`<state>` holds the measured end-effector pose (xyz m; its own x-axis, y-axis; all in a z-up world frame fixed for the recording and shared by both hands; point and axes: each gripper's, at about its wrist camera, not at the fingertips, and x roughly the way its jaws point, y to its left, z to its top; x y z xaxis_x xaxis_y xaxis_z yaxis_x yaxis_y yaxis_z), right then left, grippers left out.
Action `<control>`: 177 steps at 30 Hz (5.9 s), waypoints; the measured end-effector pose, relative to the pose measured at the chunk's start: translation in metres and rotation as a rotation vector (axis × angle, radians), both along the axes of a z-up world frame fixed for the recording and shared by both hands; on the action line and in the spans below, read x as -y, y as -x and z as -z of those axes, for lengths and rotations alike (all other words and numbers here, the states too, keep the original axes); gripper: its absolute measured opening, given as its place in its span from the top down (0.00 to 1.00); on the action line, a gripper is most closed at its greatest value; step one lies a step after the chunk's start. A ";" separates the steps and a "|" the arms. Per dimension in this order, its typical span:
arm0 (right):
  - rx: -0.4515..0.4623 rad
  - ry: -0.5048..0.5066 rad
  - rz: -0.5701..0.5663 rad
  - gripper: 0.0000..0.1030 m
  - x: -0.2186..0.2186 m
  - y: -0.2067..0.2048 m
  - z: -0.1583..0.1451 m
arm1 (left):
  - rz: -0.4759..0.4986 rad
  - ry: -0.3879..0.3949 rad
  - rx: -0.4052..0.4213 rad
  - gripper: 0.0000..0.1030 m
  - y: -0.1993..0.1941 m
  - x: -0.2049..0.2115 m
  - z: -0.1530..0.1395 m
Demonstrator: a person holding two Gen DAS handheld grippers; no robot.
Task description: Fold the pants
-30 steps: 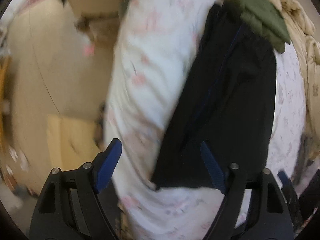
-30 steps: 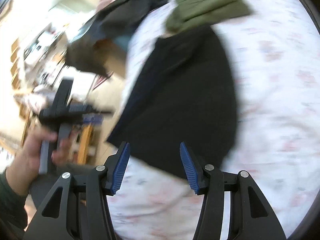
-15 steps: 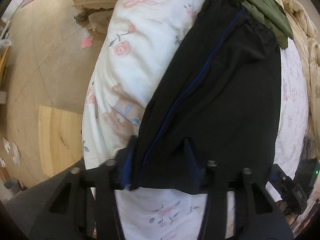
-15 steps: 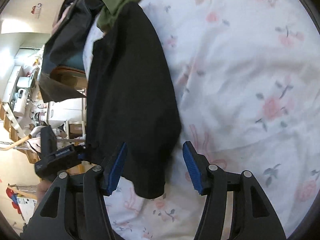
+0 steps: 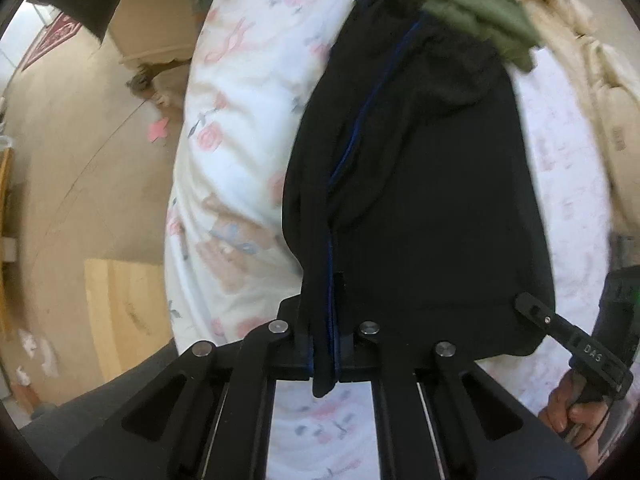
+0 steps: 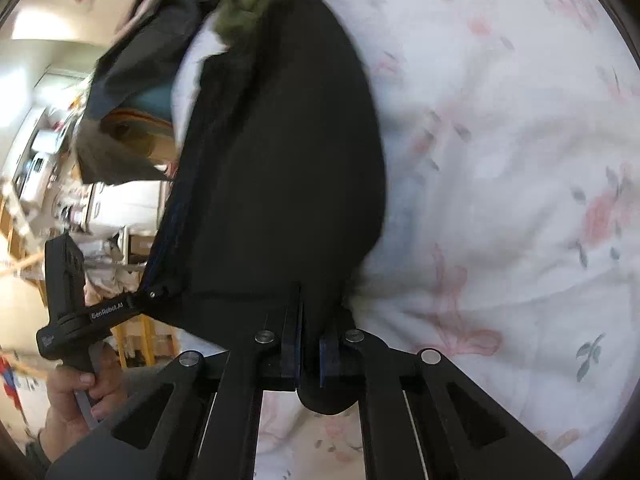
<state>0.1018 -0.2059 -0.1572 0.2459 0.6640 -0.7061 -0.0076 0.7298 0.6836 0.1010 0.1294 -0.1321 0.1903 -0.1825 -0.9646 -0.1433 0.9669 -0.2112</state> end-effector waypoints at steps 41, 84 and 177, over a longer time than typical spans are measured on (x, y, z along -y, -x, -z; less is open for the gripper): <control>-0.002 0.204 -0.021 0.49 0.110 0.044 -0.073 | 0.106 -0.134 0.034 0.45 0.048 0.056 -0.069; 0.120 0.132 -0.075 0.49 0.078 -0.158 -0.022 | 0.220 -0.064 0.145 0.45 -0.147 0.099 0.007; 0.262 0.260 -0.289 0.54 0.080 -0.022 -0.072 | 0.355 0.004 0.104 0.54 -0.051 0.069 -0.050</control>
<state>0.1234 -0.2856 -0.0856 0.2695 0.5405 -0.7970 -0.3836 0.8194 0.4260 0.1522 0.0604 -0.0824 0.2111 -0.2585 -0.9427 0.2235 0.9516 -0.2109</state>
